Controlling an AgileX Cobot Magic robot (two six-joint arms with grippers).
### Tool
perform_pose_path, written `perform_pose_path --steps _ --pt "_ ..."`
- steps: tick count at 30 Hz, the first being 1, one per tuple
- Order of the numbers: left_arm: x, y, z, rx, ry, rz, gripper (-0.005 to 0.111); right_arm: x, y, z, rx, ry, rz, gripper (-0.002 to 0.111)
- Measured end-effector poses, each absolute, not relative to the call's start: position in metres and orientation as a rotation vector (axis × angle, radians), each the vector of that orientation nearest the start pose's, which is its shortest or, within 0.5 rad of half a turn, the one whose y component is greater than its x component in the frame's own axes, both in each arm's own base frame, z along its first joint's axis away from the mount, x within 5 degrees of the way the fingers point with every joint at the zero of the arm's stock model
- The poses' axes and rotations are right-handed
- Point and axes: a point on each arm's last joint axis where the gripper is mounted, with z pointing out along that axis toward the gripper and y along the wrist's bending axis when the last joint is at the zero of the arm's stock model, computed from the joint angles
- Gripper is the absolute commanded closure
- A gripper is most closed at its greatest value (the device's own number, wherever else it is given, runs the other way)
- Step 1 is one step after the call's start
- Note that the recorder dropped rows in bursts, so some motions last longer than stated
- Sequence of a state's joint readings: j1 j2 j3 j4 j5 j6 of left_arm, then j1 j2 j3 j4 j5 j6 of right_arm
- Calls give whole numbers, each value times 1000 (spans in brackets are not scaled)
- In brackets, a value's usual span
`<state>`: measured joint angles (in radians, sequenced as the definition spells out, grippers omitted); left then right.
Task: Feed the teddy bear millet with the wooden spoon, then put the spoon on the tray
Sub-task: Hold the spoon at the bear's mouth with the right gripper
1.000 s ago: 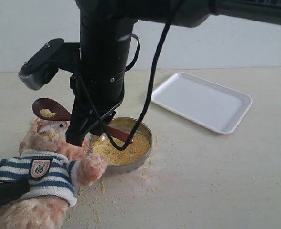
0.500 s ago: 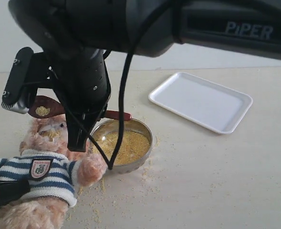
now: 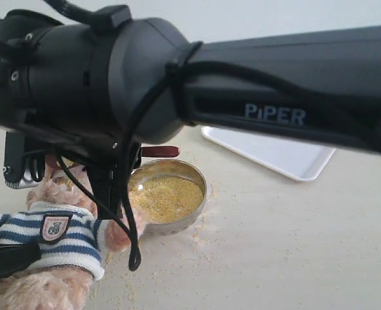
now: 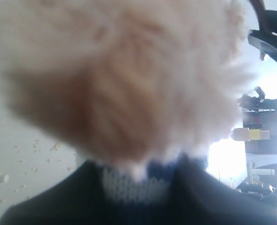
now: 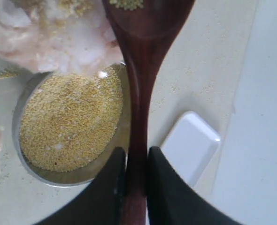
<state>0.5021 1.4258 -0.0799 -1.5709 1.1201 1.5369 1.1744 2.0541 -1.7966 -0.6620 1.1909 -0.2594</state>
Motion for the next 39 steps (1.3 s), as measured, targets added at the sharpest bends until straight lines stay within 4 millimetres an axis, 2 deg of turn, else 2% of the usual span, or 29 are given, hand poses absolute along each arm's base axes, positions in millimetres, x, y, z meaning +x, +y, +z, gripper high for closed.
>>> perform_pose_path --steps 7,14,20,27,30,39 --pt "134 -20 139 -386 2255 -1309 102 200 387 249 -1904 1653 -853 108" --pt "134 -20 139 -388 2254 -1309 102 190 389 246 -1864 1586 -937 108" --pt "134 -20 139 -388 2254 -1309 102 193 389 249 -1789 1591 -956 108" --pt "134 -20 139 -388 2254 -1309 102 189 388 243 -1798 1669 -892 108" --pt "134 -20 139 -388 2254 -1309 102 191 388 246 -1756 1654 -915 108" --pt "134 -20 139 -392 2247 -1305 102 178 396 250 -1734 1589 -923 108"
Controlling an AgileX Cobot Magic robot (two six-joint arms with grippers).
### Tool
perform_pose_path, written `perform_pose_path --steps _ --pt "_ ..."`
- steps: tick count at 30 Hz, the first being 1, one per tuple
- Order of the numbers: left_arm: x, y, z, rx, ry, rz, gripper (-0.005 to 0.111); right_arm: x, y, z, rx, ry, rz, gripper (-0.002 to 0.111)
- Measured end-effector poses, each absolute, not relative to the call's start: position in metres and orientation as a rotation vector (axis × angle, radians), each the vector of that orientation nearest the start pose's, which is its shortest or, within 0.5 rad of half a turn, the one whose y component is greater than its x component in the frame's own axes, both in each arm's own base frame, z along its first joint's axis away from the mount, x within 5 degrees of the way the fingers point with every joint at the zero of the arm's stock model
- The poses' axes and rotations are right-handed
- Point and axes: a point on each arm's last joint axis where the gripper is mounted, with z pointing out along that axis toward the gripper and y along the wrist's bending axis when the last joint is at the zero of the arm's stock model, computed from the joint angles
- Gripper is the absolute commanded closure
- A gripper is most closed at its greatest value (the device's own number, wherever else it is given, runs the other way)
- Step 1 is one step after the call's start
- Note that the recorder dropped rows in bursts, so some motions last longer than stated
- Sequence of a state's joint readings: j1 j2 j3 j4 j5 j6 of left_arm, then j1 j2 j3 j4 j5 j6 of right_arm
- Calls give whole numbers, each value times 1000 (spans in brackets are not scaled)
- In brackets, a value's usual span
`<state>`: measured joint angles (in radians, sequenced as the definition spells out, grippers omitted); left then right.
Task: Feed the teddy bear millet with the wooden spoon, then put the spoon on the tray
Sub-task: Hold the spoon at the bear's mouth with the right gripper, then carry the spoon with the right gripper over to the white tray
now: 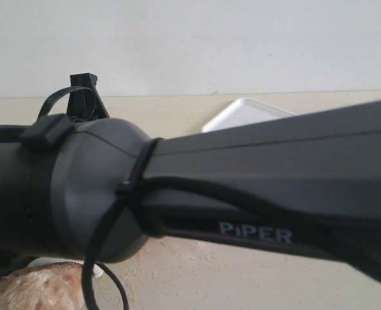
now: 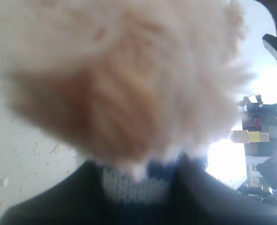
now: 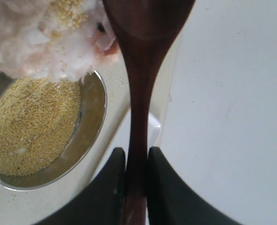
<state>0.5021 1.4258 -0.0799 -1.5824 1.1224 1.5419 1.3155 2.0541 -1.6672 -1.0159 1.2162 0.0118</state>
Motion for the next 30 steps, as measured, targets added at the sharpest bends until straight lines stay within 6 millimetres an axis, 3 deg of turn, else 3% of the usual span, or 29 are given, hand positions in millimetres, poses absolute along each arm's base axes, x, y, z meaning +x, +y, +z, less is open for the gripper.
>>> perform_pose_path --steps 20,26,30 --pt "135 -19 138 -386 2246 -1286 102 178 397 250 -1703 1607 -908 108" --pt "135 -16 134 -413 2285 -1220 102 166 404 255 -1688 1511 -940 108" --pt "135 -16 134 -486 2289 -1247 102 164 403 252 -1696 1548 -908 108"
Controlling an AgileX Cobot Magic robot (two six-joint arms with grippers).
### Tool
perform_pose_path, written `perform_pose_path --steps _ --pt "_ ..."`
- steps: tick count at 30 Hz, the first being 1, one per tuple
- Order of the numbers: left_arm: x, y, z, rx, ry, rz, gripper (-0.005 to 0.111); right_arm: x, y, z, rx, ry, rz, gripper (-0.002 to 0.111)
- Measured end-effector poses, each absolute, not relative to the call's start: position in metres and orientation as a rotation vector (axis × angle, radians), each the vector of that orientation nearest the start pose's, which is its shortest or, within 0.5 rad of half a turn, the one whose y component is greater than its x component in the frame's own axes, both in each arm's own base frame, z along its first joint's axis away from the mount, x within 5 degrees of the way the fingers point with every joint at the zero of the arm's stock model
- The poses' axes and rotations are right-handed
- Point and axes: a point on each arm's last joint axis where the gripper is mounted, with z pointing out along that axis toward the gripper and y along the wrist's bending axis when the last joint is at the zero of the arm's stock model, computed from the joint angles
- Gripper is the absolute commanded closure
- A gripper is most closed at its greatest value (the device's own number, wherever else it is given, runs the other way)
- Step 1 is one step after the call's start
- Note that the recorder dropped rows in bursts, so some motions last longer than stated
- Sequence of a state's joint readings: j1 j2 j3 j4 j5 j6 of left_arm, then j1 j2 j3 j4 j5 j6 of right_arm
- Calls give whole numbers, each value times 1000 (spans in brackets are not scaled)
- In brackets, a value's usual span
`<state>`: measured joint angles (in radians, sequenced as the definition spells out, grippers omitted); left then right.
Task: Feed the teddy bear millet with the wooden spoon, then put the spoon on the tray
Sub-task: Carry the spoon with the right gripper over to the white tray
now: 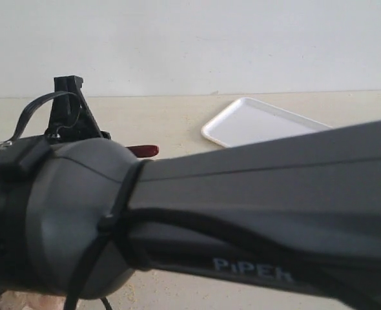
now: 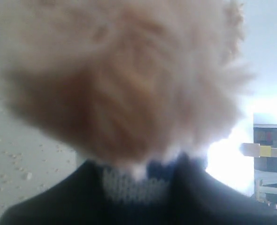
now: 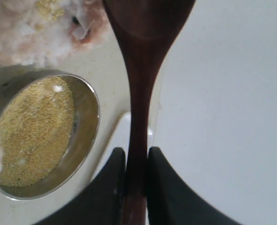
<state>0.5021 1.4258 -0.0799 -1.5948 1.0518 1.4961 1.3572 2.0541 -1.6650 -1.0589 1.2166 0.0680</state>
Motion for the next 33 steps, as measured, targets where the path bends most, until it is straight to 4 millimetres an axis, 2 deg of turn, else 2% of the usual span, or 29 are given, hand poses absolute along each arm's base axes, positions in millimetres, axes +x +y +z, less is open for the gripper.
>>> perform_pose_path --steps 4,6,8,10,11,13,17,20,25,30,33 --pt "135 -19 139 -494 2245 -1334 102 159 402 247 -1744 1615 -853 108" --pt "135 -19 139 -496 2241 -1343 102 156 398 258 -1732 1652 -799 108" --pt "135 -19 140 -493 2239 -1344 102 153 388 283 -1688 1664 -735 108" --pt "136 -19 140 -493 2225 -1338 102 150 374 317 -1620 1663 -667 108" --pt "137 -18 140 -501 2216 -1334 102 147 362 340 -1573 1660 -620 108" --pt "138 -18 141 -505 2209 -1330 102 146 346 364 -1517 1670 -564 108" --pt "139 -17 141 -519 2198 -1328 102 161 306 400 -1407 1762 -450 108" --pt "140 -17 141 -508 2187 -1315 102 185 262 419 -1320 1909 -337 108" --pt "143 -15 143 -434 2148 -1252 102 223 196 430 -1156 2147 -131 108" --pt "144 -13 143 -396 2129 -1216 102 266 135 426 -886 2331 -66 108" --pt "144 -15 146 -380 2107 -1240 102 280 108 419 -735 2415 8 108"
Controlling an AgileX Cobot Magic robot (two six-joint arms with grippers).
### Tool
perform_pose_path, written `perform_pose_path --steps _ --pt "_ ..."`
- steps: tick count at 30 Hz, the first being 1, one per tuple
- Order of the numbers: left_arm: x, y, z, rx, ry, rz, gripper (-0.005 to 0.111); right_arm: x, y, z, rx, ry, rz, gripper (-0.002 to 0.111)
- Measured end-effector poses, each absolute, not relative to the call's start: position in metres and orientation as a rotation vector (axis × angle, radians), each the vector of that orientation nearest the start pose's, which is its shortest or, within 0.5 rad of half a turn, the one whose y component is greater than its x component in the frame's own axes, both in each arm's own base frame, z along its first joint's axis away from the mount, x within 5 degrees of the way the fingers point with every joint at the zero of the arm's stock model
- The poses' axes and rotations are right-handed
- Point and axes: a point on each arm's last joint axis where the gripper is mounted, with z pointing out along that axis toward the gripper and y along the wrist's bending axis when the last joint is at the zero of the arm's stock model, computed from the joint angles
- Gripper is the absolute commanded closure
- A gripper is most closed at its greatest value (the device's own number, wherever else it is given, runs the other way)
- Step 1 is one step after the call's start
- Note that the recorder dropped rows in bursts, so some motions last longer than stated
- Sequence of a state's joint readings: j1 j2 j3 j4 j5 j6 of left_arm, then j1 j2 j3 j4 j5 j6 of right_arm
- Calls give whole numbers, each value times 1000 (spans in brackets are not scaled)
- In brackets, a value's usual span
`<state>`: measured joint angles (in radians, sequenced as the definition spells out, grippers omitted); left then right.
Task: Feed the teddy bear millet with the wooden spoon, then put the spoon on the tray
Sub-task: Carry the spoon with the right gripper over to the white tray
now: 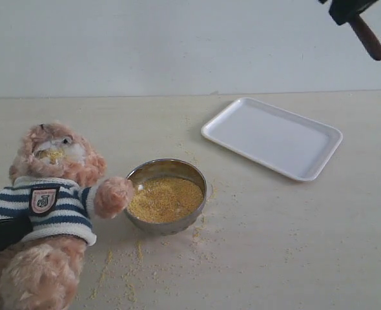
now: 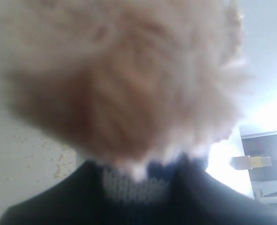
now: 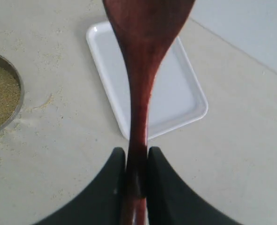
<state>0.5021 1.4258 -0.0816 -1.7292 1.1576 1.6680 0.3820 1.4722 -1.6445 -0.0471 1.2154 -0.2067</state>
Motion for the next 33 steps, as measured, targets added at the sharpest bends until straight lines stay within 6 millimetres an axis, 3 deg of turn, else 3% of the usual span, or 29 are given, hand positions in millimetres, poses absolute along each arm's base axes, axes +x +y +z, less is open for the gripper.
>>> perform_pose_path --steps 4,7,11,20,25,33 --pt "144 -16 148 -362 2088 -1258 102 292 84 407 -603 2461 55 108" --pt "154 -10 153 -284 2064 -1210 102 304 71 375 -556 2540 38 108" --pt "165 -4 160 -239 2038 -1175 102 308 70 346 -619 2543 4 108" --pt "166 -4 160 -235 2039 -1167 102 329 70 316 -622 2271 -103 108" --pt "166 -3 159 -237 2051 -1149 102 345 71 289 -611 2273 -102 108" --pt "166 -2 157 -243 2065 -1131 102 361 77 263 -537 2307 -18 108"
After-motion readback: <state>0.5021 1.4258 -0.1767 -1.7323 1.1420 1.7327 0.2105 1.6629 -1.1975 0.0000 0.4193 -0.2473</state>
